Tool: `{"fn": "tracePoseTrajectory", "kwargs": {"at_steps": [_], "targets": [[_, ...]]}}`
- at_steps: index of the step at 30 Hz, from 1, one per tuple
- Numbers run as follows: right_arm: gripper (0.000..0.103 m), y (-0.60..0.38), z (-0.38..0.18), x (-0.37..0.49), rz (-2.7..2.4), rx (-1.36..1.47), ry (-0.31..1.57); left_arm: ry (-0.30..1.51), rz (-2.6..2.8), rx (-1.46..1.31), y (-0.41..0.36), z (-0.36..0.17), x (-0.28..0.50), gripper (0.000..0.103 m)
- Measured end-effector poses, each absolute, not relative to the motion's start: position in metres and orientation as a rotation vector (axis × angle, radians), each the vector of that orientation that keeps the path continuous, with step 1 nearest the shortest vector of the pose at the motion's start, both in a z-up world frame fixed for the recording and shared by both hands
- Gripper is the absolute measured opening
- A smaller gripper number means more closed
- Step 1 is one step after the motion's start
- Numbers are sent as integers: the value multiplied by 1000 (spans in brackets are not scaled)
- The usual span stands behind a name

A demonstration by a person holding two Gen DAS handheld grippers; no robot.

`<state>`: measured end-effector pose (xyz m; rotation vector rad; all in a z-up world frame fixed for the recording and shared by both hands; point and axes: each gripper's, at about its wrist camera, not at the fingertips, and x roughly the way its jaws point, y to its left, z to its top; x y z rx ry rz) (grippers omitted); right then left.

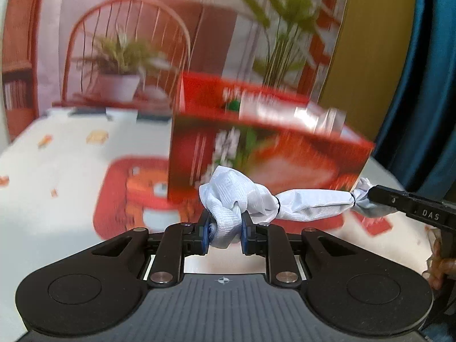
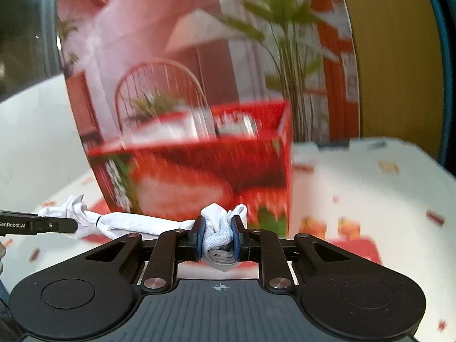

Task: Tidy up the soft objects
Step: 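Lift the white sock with both grippers and carry it over the box, then lower the sock into the box and open both grippers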

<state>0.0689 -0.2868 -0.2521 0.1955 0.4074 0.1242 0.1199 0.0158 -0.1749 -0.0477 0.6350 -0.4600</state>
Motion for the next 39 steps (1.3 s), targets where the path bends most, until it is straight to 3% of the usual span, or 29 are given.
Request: {"fn": "tracePoseTrajectory", "kwargs": {"at_steps": [8, 16, 27, 36, 37, 39], "targets": [[17, -297, -182, 78, 151, 168, 230, 471, -472, -54, 6, -106, 135, 21], [17, -309, -140, 136, 114, 119, 172, 461, -463, -59, -20, -80, 192, 21], [17, -310, -175, 212, 89, 112, 324, 679, -448, 38, -51, -127, 268, 21], [17, -302, -206, 237, 99, 111, 438, 752, -446, 84, -66, -152, 292, 22], [18, -302, -207, 237, 100, 112, 440, 754, -442, 84, -67, -152, 291, 23], [21, -301, -206, 236, 100, 106, 441, 748, -435, 89, -67, -149, 287, 36]]}}
